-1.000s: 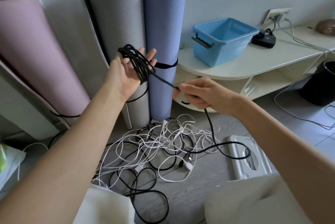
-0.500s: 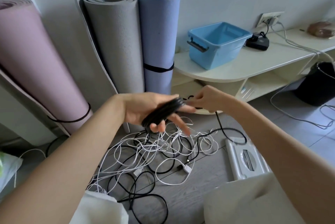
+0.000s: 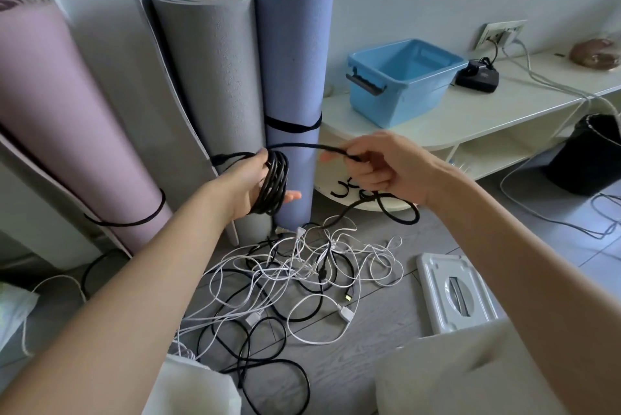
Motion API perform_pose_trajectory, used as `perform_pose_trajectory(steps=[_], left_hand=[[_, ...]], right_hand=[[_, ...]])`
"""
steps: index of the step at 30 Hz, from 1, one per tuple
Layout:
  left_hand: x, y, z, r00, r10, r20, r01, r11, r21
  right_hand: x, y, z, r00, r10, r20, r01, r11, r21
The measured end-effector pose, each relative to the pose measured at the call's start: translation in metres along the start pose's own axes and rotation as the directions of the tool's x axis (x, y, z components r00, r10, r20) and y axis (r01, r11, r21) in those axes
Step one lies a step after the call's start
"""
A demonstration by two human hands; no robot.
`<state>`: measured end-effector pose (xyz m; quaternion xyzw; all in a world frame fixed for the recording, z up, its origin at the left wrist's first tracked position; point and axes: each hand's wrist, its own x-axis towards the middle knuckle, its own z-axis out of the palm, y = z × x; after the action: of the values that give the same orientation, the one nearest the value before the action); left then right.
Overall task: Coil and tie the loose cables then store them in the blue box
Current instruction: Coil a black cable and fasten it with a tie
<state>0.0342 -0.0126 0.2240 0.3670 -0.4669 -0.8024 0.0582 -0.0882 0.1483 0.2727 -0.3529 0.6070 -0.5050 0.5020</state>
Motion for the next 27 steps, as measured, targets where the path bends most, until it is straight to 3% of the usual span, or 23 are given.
perform_pose_trajectory(steps=[2, 5, 7, 9, 11, 13, 14, 16, 18, 20, 21, 23, 25, 27], left_hand=[[-0.001, 0.007, 0.002, 0.992, 0.081, -0.092, -0.097, 0.978, -0.183], [-0.011, 0.023, 0.008, 0.961, 0.237, -0.142, -0.276, 0.849, -0.450], [-0.021, 0.036, 0.014, 0.930, 0.361, -0.067, -0.335, 0.758, -0.560], [-0.031, 0.049, 0.020, 0.891, 0.452, 0.040, -0.329, 0.704, -0.630], [-0.038, 0.056, 0.023, 0.865, 0.477, 0.155, -0.302, 0.742, -0.598], [-0.045, 0.056, 0.023, 0.834, 0.407, 0.372, -0.177, 0.837, -0.518], [-0.045, 0.054, 0.022, 0.775, 0.337, 0.534, -0.055, 0.879, -0.474], [-0.041, 0.050, 0.015, 0.565, 0.201, 0.800, 0.173, 0.920, -0.353], [-0.037, 0.045, 0.010, 0.399, 0.081, 0.913, 0.234, 0.954, -0.187], [-0.041, 0.038, 0.009, 0.314, -0.043, 0.949, 0.217, 0.976, -0.028], [-0.044, 0.034, 0.010, 0.330, -0.121, 0.936, 0.153, 0.986, 0.073], [-0.047, 0.023, 0.011, 0.517, -0.284, 0.807, -0.060, 0.929, 0.365], [-0.047, 0.010, 0.013, 0.663, -0.420, 0.620, -0.071, 0.789, 0.610], [-0.047, 0.000, 0.017, 0.698, -0.509, 0.503, -0.020, 0.689, 0.725]], right_hand=[[-0.002, 0.001, 0.007, 0.996, 0.019, 0.093, -0.013, 0.998, -0.058], [-0.002, 0.009, 0.015, 0.976, 0.098, 0.196, -0.053, 0.974, -0.222], [0.000, 0.018, 0.022, 0.942, 0.251, 0.223, -0.163, 0.923, -0.348], [0.002, 0.028, 0.029, 0.889, 0.423, 0.176, -0.272, 0.797, -0.540], [0.007, 0.040, 0.032, 0.878, 0.475, 0.059, -0.322, 0.678, -0.660], [0.012, 0.048, 0.024, 0.915, 0.395, -0.083, -0.337, 0.631, -0.699], [0.015, 0.050, 0.018, 0.927, 0.347, -0.143, -0.340, 0.617, -0.710], [0.017, 0.052, 0.008, 0.934, 0.275, -0.226, -0.352, 0.626, -0.695], [0.017, 0.053, 0.001, 0.927, 0.235, -0.293, -0.367, 0.729, -0.578], [0.017, 0.051, -0.005, 0.916, 0.188, -0.356, -0.340, 0.834, -0.434], [0.017, 0.050, -0.008, 0.904, 0.163, -0.396, -0.322, 0.868, -0.379], [0.017, 0.044, -0.015, 0.888, 0.152, -0.434, -0.322, 0.879, -0.352], [0.014, 0.040, -0.013, 0.904, 0.165, -0.395, -0.333, 0.851, -0.406], [0.013, 0.039, -0.009, 0.916, 0.170, -0.363, -0.327, 0.840, -0.433]])
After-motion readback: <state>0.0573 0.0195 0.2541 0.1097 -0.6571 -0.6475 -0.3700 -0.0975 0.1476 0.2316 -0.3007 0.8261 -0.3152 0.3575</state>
